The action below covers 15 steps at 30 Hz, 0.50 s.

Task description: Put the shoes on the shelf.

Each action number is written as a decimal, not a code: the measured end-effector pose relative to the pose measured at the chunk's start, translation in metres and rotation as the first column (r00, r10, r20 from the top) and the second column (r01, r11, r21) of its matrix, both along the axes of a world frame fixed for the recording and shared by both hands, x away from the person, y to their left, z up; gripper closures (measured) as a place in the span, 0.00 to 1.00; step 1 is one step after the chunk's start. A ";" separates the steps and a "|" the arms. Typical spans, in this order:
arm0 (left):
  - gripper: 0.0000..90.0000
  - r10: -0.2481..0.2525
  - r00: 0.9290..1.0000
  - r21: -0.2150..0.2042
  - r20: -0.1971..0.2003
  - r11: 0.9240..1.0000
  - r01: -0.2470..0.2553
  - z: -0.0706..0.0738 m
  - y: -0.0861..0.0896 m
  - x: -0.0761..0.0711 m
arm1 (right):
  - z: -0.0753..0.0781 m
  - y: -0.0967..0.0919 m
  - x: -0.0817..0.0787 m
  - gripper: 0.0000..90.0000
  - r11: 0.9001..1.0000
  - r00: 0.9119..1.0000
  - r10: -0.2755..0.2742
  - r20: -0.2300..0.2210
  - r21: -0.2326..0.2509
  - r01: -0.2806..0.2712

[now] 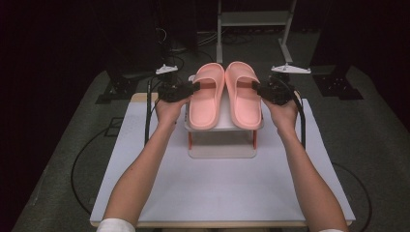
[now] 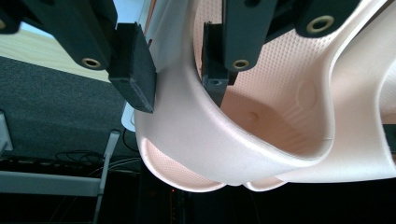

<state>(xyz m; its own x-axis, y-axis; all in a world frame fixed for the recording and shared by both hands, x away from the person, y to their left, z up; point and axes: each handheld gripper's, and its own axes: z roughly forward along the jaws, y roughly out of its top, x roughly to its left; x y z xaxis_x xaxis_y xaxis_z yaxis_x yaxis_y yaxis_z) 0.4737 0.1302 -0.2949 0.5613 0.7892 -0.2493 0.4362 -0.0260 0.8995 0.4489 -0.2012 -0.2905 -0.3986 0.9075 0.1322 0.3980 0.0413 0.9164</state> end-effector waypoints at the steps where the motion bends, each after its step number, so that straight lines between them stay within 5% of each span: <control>1: 0.66 0.000 1.000 -0.002 0.000 1.000 0.000 -0.001 -0.001 0.001 | -0.001 0.001 0.001 0.72 1.000 1.000 -0.001 -0.003 0.001 0.001; 15: 0.64 0.009 1.000 -0.032 -0.021 0.999 -0.009 -0.005 0.000 0.004 | -0.005 0.006 0.006 0.72 1.000 1.000 -0.002 -0.011 0.005 0.002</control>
<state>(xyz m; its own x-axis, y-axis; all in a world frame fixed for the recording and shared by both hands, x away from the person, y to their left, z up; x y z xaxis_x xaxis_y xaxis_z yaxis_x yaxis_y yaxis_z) 0.4775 0.1305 -0.2998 0.5486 0.7857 -0.2858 0.4548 0.0063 0.8905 0.4548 -0.1947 -0.2958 -0.3953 0.9076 0.1411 0.4079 0.0358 0.9123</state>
